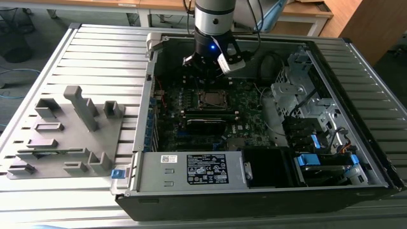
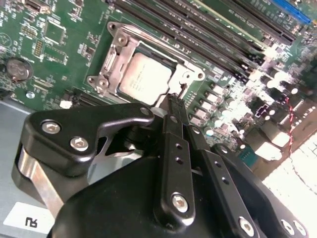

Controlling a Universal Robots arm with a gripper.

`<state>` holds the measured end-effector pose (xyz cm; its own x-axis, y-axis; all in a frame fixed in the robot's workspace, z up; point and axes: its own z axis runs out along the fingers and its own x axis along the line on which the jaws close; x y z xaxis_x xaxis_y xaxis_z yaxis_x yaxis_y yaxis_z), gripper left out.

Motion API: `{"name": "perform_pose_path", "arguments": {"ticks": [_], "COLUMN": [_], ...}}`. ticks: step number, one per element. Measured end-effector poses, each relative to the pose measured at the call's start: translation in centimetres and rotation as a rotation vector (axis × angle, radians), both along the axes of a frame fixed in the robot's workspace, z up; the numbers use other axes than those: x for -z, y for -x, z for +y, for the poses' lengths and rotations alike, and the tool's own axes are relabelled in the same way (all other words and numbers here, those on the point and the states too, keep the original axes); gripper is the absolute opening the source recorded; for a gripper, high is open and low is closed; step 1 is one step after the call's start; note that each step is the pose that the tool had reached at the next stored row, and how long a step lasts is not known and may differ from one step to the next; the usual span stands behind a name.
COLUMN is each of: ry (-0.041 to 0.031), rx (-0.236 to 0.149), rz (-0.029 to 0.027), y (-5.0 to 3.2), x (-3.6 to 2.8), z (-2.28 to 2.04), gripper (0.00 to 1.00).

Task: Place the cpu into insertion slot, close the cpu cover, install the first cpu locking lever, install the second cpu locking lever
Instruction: 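Install the first cpu locking lever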

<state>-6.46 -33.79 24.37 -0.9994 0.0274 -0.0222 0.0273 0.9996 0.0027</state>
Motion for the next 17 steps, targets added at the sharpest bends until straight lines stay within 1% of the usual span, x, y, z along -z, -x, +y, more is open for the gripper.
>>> {"name": "perform_pose_path", "arguments": {"ticks": [2, 4, 13, 14, 17], "ry": [0.0002, 0.0002, 0.0001, 0.0002, -0.0001], "rx": [0.0, 0.0, 0.0, 0.0, 0.0], "rz": [0.0001, 0.0001, 0.0001, 0.0001, -0.0001], "y": [0.01, 0.01, 0.01, 0.01, 0.07], "x": [-0.03, -0.26, -1.93, -2.04, -2.06], "z": [-0.01, -0.01, -0.01, -0.01, 0.0], "gripper": [0.11, 0.11, 0.11, 0.11, 0.11]}}
